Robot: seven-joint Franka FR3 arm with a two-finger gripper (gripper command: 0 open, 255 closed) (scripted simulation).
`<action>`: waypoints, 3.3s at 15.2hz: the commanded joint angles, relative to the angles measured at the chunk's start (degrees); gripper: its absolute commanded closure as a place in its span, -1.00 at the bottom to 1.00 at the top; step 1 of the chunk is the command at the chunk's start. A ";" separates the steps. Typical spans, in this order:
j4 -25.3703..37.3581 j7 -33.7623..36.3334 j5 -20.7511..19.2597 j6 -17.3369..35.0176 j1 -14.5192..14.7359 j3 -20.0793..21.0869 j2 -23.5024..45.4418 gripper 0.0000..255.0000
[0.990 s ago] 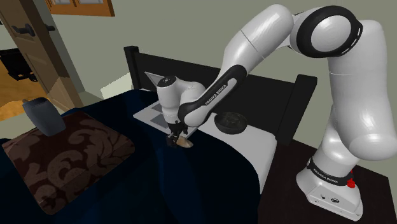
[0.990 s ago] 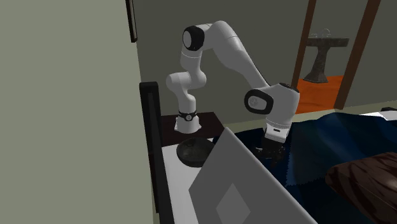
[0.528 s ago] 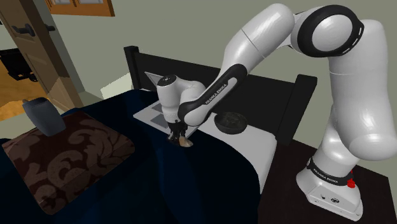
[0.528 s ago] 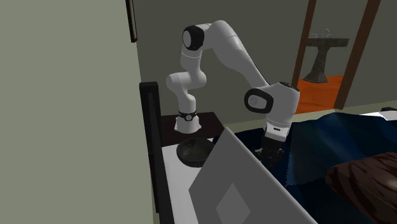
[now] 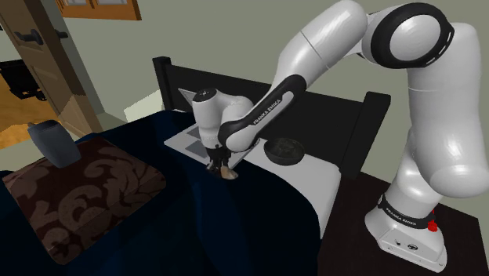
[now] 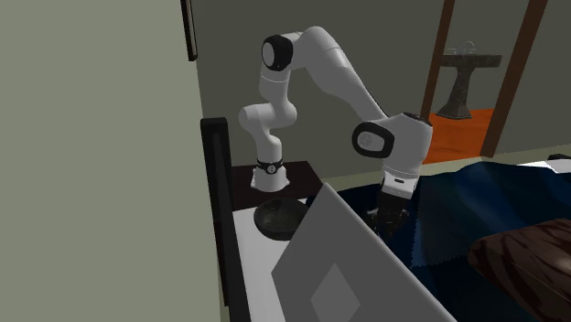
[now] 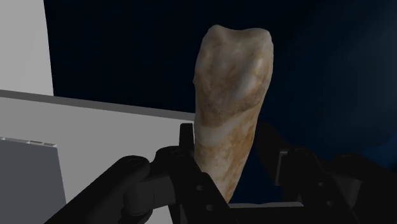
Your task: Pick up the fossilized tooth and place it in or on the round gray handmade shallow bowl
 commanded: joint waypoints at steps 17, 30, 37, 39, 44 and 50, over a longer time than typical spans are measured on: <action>3.60 -3.94 3.80 -10.78 -0.84 1.48 -7.70 1.00; -5.75 -9.95 6.85 -11.73 -4.25 0.40 -19.35 1.00; -19.62 -17.66 8.61 -8.14 -7.83 -3.25 -31.19 1.00; -23.02 -20.02 8.78 -7.48 -8.77 -4.61 -34.35 1.00; -30.48 -26.08 8.36 -6.47 -11.17 -8.59 -41.81 1.00; -35.31 -29.00 7.19 -3.68 -12.82 -11.07 -44.39 1.00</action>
